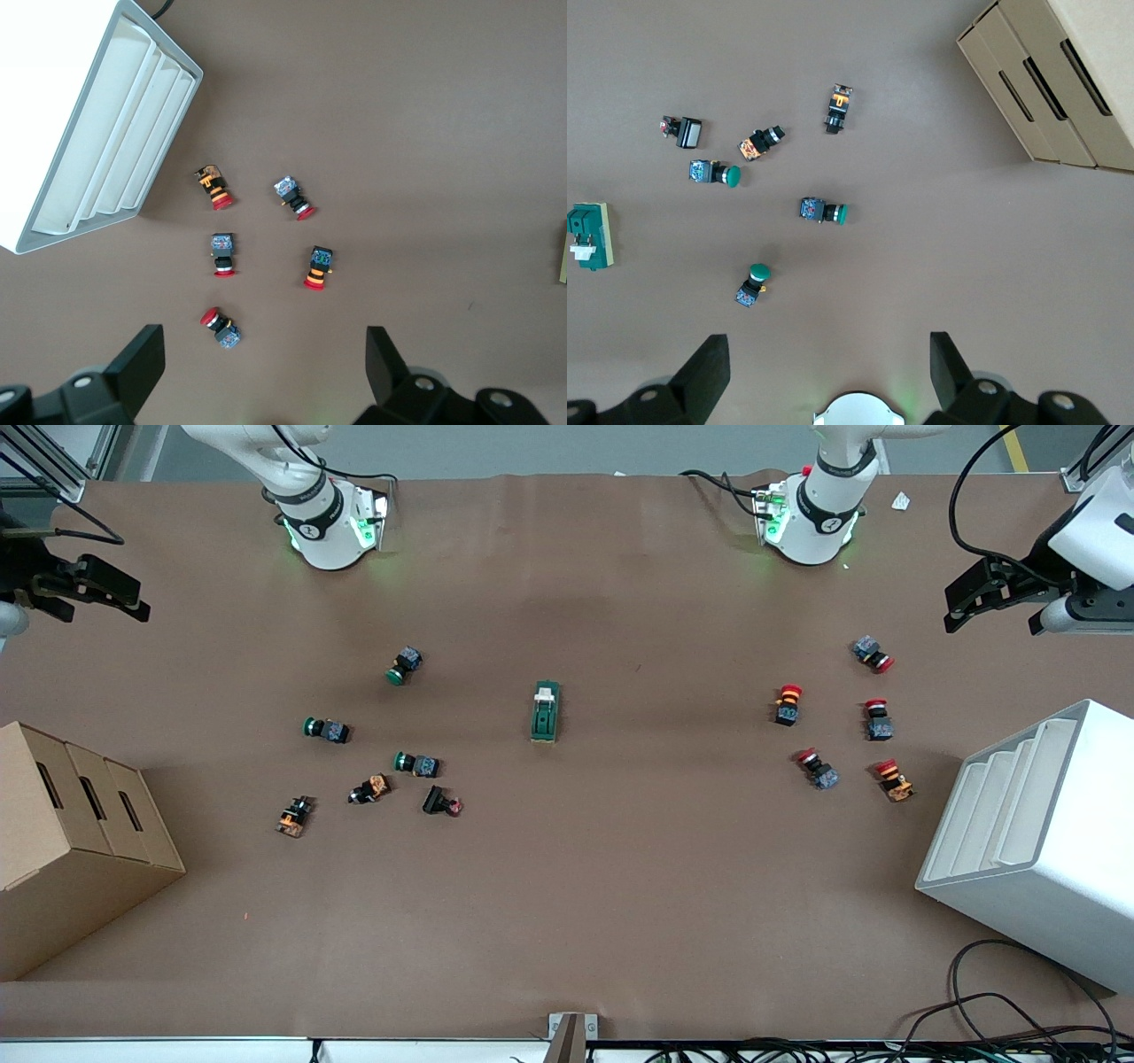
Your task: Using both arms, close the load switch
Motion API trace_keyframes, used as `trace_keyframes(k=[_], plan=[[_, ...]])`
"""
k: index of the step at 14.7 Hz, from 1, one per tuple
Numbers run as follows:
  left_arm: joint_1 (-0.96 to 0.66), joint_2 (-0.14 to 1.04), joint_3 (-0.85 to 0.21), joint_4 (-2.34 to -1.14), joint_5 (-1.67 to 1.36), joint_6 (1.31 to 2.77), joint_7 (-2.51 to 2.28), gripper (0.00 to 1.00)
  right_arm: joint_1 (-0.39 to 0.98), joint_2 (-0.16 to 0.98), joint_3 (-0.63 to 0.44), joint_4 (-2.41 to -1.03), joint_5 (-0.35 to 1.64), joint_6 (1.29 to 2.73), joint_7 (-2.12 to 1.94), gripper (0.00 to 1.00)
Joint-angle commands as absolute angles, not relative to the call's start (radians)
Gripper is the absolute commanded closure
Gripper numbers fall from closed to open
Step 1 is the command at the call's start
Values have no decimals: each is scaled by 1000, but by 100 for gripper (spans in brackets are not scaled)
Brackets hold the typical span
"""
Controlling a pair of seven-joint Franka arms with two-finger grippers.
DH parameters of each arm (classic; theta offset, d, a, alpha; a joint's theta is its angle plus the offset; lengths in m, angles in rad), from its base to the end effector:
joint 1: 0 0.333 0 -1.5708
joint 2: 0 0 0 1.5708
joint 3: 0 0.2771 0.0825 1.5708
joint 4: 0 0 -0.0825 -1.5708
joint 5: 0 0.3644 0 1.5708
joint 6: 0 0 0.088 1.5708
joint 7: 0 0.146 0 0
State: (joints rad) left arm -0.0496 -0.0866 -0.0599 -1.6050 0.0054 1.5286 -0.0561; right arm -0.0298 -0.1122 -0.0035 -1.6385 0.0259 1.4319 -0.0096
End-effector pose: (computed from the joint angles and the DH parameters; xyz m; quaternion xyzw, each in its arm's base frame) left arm 0.5043 -0.0558 0.5725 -0.9996 0.0265 -0.0054 0.0049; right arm 0.4850 -0.0122 0.5626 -0.9987 0.0106 0.0469 0.0141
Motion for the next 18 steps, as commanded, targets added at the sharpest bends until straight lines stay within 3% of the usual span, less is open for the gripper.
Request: trace_keyframes(k=[1,6,9,13,18], plan=[[-46,-75,-60,-1583,-9,1516,-40,0,-35,-143,6,-1666,29,1454,-14,0],[-48,-71,-60,-1572,-8,1523,-43,0,-32,-143,6,-1666,20,1456,-38,0],[-66,-26,-70,-1505,-8,1529,-57,0,-31,-143,6,-1666,9,1450,-37,0],[-172,38,-147,-1519,-9,1646,-153,0,-31,-143,6,-1666,11,1442,-35,0],[-308,170,-247,-1520,17,1814,-660,0,-29,-143,6,-1666,11,1434,-32,0]])
